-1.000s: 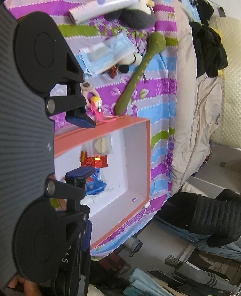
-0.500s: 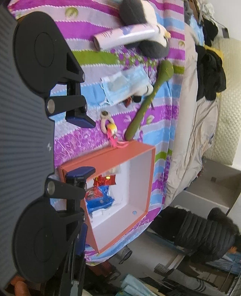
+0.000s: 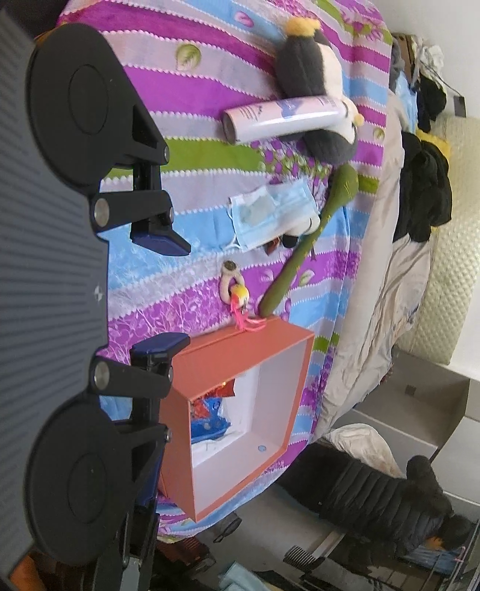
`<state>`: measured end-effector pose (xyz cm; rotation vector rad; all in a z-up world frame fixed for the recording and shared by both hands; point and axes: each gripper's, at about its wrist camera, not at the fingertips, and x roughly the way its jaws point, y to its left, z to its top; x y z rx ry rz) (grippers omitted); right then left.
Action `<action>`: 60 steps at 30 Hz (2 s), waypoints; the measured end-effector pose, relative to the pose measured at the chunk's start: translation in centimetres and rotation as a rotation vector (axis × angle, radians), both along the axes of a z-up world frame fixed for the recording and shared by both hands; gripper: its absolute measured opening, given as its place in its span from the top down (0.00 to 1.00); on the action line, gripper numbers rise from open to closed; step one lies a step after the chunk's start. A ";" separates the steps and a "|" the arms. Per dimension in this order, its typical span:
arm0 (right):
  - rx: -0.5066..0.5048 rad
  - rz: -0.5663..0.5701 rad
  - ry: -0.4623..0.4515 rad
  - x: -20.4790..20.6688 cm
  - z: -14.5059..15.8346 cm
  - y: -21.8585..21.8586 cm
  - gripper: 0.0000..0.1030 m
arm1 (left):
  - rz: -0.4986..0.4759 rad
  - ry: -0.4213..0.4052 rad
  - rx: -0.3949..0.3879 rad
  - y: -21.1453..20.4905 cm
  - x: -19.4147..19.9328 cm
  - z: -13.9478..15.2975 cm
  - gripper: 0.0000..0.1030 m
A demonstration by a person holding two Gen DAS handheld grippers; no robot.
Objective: Organize soft objects
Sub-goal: 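Withdraw both grippers up and away from the orange box, then lower the right gripper onto the cream fuzzy ring while the left lowers onto the clear plastic piece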
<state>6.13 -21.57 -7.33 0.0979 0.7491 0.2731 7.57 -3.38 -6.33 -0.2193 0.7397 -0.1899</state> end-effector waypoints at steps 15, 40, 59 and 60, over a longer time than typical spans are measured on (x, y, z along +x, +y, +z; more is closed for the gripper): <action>-0.010 0.054 0.013 0.1 -1.9 2.0 0.57 | 0.084 0.022 -0.013 2.3 -0.1 -2.3 0.50; -0.036 0.088 0.061 11.3 -8.7 6.3 0.60 | 0.086 0.120 -0.072 5.5 14.0 -10.4 0.50; -0.108 0.065 0.046 21.7 -14.3 7.6 0.62 | 0.086 0.155 -0.044 5.0 26.6 -16.3 0.51; -0.119 0.068 0.044 21.9 -14.5 7.6 0.62 | 0.086 0.154 -0.039 5.0 26.9 -16.6 0.51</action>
